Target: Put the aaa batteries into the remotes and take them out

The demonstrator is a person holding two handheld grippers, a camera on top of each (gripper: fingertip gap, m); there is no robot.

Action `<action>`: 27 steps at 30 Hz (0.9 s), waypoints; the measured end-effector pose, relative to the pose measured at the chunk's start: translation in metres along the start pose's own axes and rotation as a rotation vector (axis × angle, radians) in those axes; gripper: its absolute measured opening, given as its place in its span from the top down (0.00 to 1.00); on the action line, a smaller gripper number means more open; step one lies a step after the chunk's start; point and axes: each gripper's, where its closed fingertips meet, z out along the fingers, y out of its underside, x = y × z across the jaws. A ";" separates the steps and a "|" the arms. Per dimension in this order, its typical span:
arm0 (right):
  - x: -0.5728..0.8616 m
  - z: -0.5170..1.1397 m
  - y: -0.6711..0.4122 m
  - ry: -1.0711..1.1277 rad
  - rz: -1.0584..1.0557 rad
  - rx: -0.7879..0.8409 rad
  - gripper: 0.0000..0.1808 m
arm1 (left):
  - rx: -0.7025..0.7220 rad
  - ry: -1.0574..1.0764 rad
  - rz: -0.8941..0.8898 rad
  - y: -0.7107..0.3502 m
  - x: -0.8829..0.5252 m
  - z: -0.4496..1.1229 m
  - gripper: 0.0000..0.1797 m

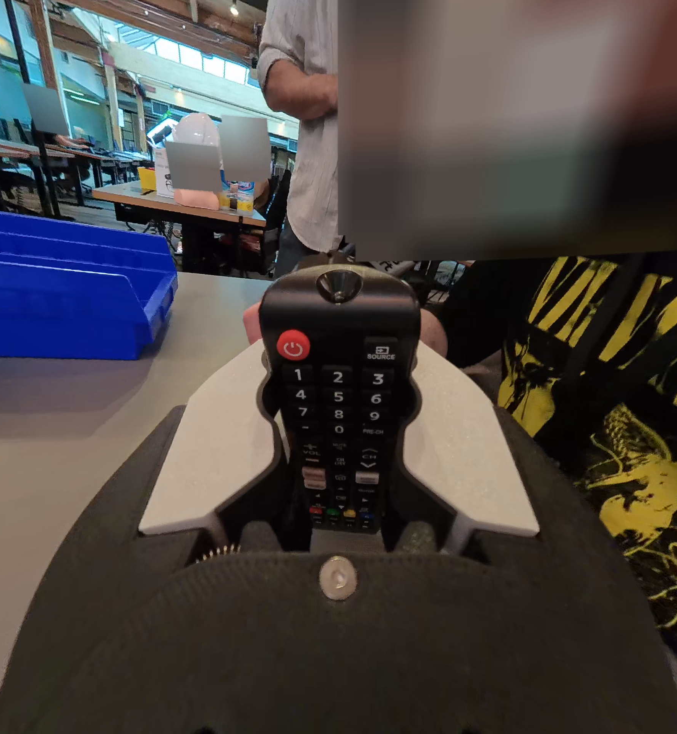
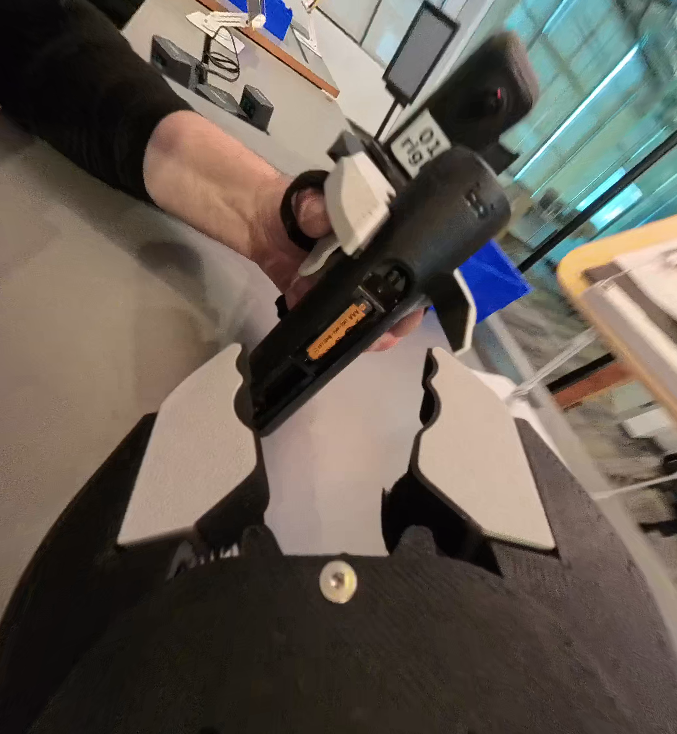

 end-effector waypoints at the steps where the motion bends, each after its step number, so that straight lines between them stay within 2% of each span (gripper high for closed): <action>1: -0.001 0.003 0.005 -0.018 0.047 -0.010 0.52 | -0.007 -0.004 0.024 0.003 0.001 0.000 0.66; 5: -0.003 0.010 0.022 -0.059 0.217 -0.050 0.54 | -0.060 -0.042 0.119 0.014 0.003 0.001 0.66; 9: 0.003 0.006 0.020 -0.134 0.598 0.078 0.58 | -0.091 -0.088 0.213 0.020 0.005 -0.001 0.66; 15: 0.013 0.010 0.029 -0.167 1.077 0.167 0.62 | -0.131 -0.178 0.304 0.026 0.003 0.001 0.66; 17: 0.013 0.011 0.027 -0.189 1.138 0.181 0.62 | -0.148 -0.184 0.327 0.027 0.004 0.004 0.66; 19: 0.009 0.017 0.034 -0.191 1.175 0.125 0.60 | -0.165 -0.199 0.346 0.027 0.004 0.007 0.66; 27: 0.003 0.019 0.033 -0.292 1.356 0.144 0.62 | -0.167 -0.228 0.364 0.027 0.004 0.007 0.66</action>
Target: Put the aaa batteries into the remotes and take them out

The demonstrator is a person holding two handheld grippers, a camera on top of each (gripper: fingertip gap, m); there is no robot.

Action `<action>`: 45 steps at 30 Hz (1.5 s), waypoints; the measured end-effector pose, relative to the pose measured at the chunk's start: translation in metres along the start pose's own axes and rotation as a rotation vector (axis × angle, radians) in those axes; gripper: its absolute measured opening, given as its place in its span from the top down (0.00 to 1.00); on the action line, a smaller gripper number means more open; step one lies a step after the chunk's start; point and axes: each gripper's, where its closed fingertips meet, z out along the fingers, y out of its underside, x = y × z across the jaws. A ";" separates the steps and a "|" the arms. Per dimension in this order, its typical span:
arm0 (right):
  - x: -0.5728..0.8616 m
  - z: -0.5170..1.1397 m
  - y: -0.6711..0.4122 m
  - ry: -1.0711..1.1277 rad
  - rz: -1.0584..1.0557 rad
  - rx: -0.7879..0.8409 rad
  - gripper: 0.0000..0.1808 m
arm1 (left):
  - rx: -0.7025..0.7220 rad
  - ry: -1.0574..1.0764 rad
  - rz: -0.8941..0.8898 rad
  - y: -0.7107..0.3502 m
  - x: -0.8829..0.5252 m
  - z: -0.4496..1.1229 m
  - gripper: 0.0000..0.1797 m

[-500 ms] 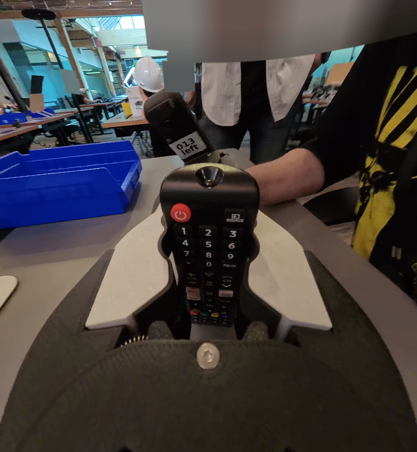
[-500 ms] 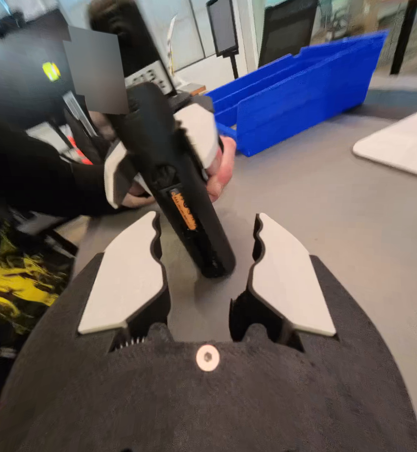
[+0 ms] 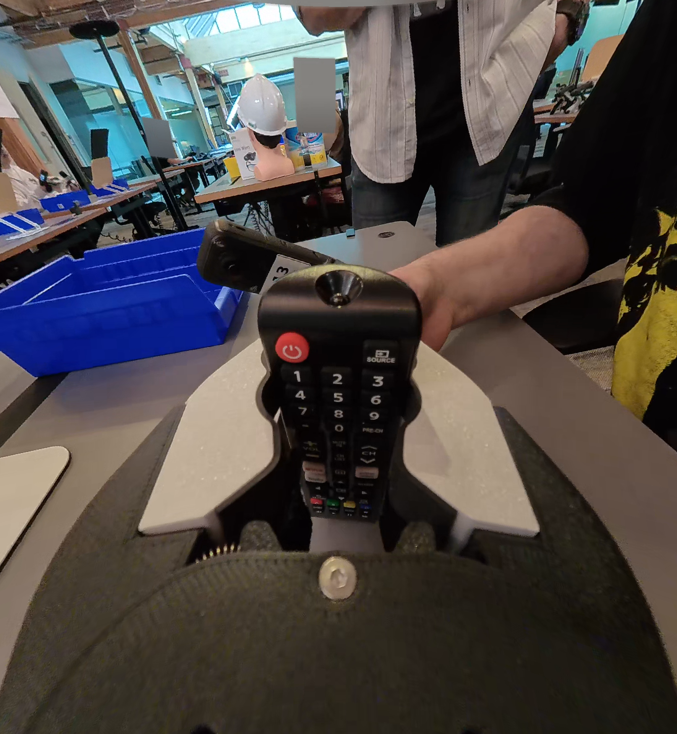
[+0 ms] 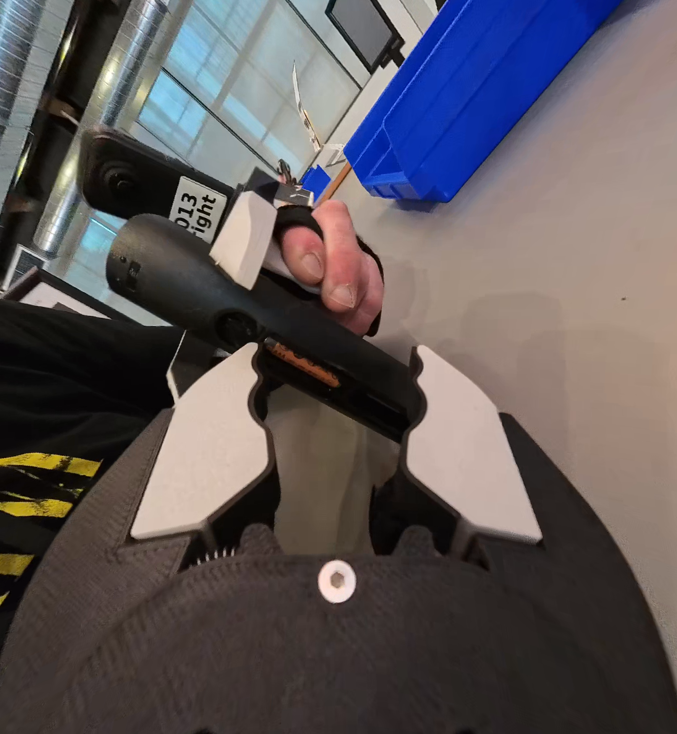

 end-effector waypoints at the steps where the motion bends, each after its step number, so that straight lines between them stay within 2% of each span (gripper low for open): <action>1: 0.000 0.000 0.000 -0.007 0.013 -0.004 0.62 | -0.006 -0.002 0.006 0.000 0.000 0.000 0.66; 17: 0.002 -0.001 -0.001 -0.088 0.214 0.020 0.65 | -0.004 -0.094 -0.007 0.000 -0.007 0.004 0.66; 24: 0.004 0.001 0.000 -0.091 0.235 0.012 0.64 | 0.017 -0.129 -0.022 0.000 -0.009 0.001 0.66; 25: 0.006 0.000 0.000 -0.078 0.238 0.011 0.68 | 0.010 -0.127 -0.017 0.000 -0.009 0.001 0.66; 29: 0.005 -0.001 0.002 -0.078 0.228 0.004 0.72 | -0.009 -0.130 0.017 -0.001 -0.007 0.004 0.66; 32: 0.001 -0.002 0.002 -0.090 0.231 0.009 0.64 | -0.031 -0.134 0.037 -0.001 -0.005 0.006 0.66; 45: 0.000 -0.001 0.004 -0.076 0.270 0.038 0.63 | -0.017 -0.188 0.048 -0.001 -0.006 0.007 0.66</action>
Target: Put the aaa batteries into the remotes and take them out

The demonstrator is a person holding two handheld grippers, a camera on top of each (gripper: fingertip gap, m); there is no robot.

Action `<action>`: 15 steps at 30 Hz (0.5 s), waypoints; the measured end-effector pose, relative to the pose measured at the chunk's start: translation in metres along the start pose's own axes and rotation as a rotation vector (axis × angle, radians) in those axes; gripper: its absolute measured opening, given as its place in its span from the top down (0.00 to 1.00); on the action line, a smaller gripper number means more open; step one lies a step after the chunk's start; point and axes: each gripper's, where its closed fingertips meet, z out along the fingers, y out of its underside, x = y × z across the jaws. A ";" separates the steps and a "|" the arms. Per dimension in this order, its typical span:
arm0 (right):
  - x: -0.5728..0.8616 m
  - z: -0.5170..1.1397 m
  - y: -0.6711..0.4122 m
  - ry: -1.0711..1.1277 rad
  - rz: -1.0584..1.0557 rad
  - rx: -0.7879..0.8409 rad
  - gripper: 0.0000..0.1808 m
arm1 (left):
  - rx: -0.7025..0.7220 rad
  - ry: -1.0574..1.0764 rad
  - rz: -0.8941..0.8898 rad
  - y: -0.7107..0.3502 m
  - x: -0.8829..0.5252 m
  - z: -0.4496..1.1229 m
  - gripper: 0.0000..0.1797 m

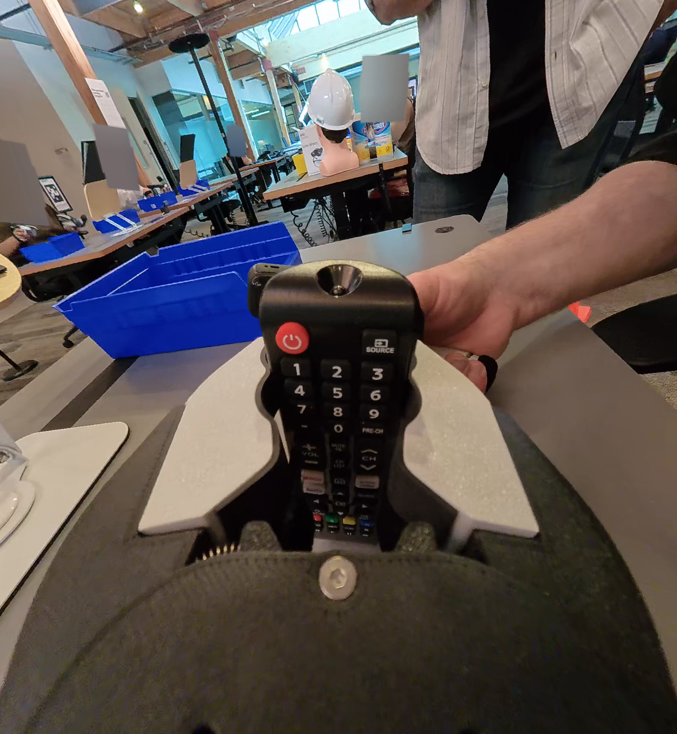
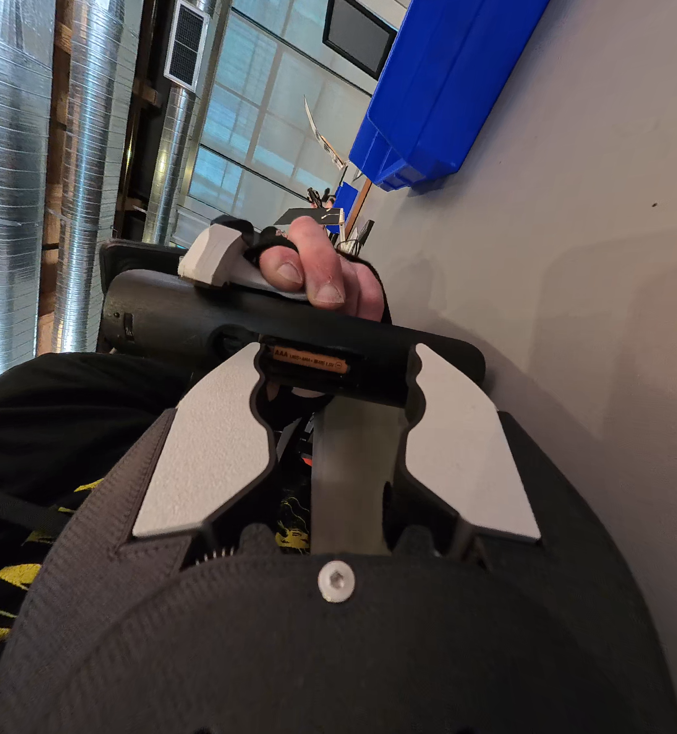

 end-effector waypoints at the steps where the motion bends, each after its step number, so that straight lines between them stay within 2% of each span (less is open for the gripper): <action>1: 0.000 0.000 0.000 0.003 -0.003 -0.002 0.63 | -0.005 0.002 0.001 0.000 0.000 0.000 0.66; 9: 0.000 0.003 0.002 0.023 -0.023 0.005 0.63 | 0.001 -0.005 -0.002 0.000 0.000 -0.003 0.66; 10: 0.013 0.002 0.007 0.121 -0.054 -0.021 0.84 | -0.012 0.002 0.024 0.001 0.002 -0.001 0.66; 12: 0.021 0.014 0.021 0.235 -0.143 -0.117 0.90 | -0.122 0.045 0.145 0.013 0.018 0.010 0.67; 13: 0.023 0.018 0.027 0.249 -0.154 -0.165 0.90 | -0.109 0.036 0.127 0.015 0.018 0.012 0.68; 14: 0.020 0.016 0.021 0.215 -0.136 -0.122 0.84 | -0.077 0.010 0.083 0.009 0.011 0.008 0.68; 15: 0.015 0.009 0.011 0.175 -0.112 -0.051 0.73 | -0.044 -0.035 0.059 0.000 -0.001 0.000 0.68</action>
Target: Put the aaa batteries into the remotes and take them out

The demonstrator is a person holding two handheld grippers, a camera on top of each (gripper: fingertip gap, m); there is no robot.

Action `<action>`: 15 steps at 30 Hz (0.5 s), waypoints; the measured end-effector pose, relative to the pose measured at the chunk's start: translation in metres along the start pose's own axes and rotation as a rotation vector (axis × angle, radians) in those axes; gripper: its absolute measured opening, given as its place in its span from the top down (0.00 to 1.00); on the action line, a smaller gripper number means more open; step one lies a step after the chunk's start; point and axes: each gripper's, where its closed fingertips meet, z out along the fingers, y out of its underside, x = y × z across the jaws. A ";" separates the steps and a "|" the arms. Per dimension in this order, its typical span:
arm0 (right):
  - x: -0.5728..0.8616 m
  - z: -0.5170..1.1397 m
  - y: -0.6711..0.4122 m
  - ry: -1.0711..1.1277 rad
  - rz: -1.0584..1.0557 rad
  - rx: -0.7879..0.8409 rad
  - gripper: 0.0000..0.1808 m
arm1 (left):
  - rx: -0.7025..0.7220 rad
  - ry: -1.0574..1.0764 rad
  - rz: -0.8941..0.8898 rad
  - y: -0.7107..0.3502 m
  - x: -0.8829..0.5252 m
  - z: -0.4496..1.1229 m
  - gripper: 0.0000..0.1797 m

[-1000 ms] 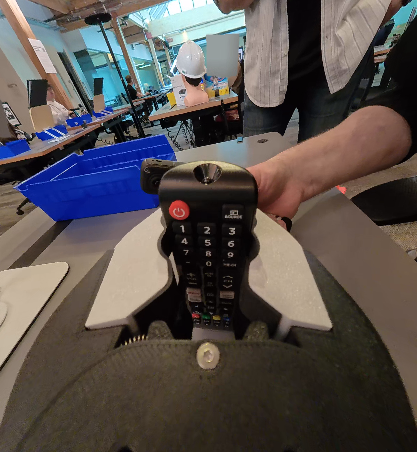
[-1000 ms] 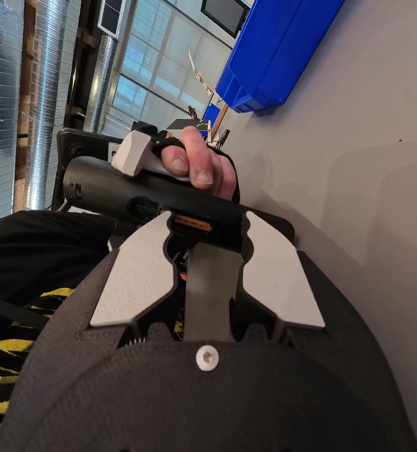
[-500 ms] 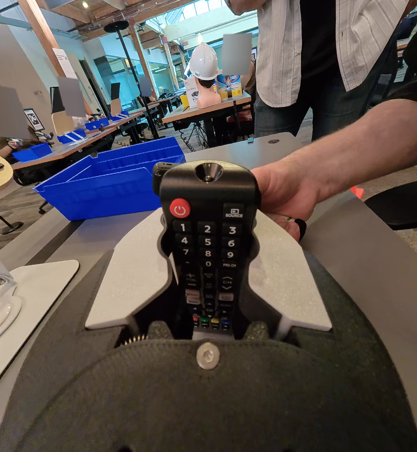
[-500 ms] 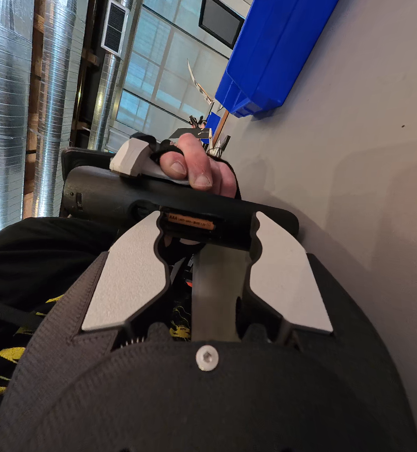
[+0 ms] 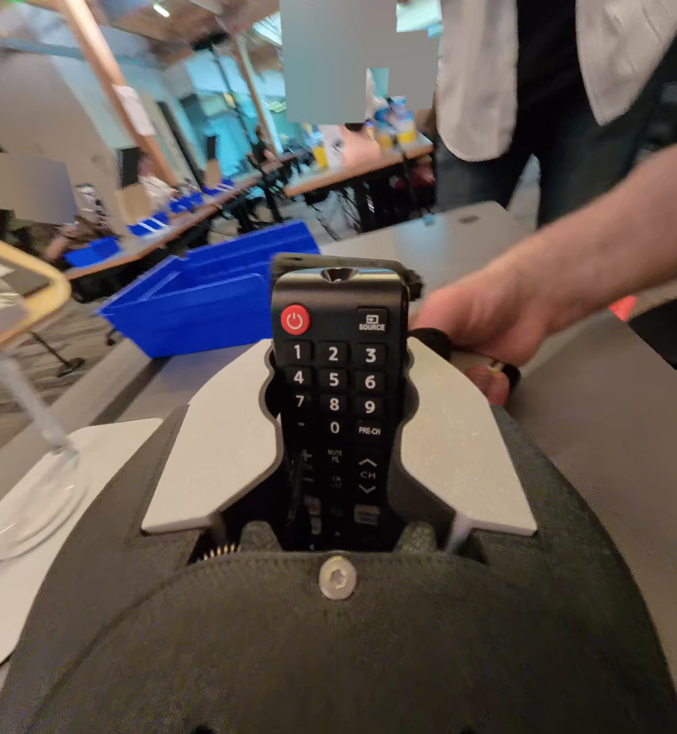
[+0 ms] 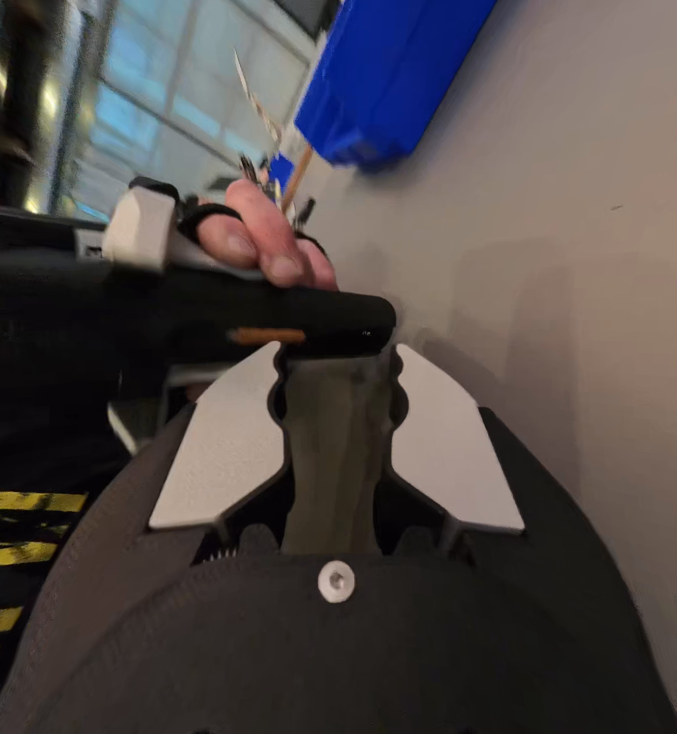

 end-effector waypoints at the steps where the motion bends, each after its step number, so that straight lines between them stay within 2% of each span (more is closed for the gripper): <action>1: 0.003 -0.007 -0.004 0.015 -0.006 0.029 0.74 | 0.022 -0.038 -0.026 -0.004 -0.013 -0.008 0.68; 5: 0.001 -0.016 -0.006 0.060 -0.115 0.045 0.69 | 0.083 0.030 -0.224 0.000 -0.022 -0.011 0.68; 8: -0.014 -0.021 -0.010 0.040 -0.255 0.088 0.68 | 0.114 0.105 -0.297 -0.006 -0.021 -0.010 0.67; 11: -0.024 -0.022 -0.006 0.088 -0.519 0.073 0.76 | 0.244 0.150 -0.493 -0.017 -0.037 -0.015 0.67; 13: -0.035 -0.022 -0.007 0.124 -0.712 0.075 0.81 | 0.273 0.178 -0.566 -0.012 -0.043 -0.016 0.67; 15: -0.043 -0.018 -0.007 0.176 -0.913 0.044 0.81 | 0.273 0.233 -0.646 -0.005 -0.043 -0.015 0.67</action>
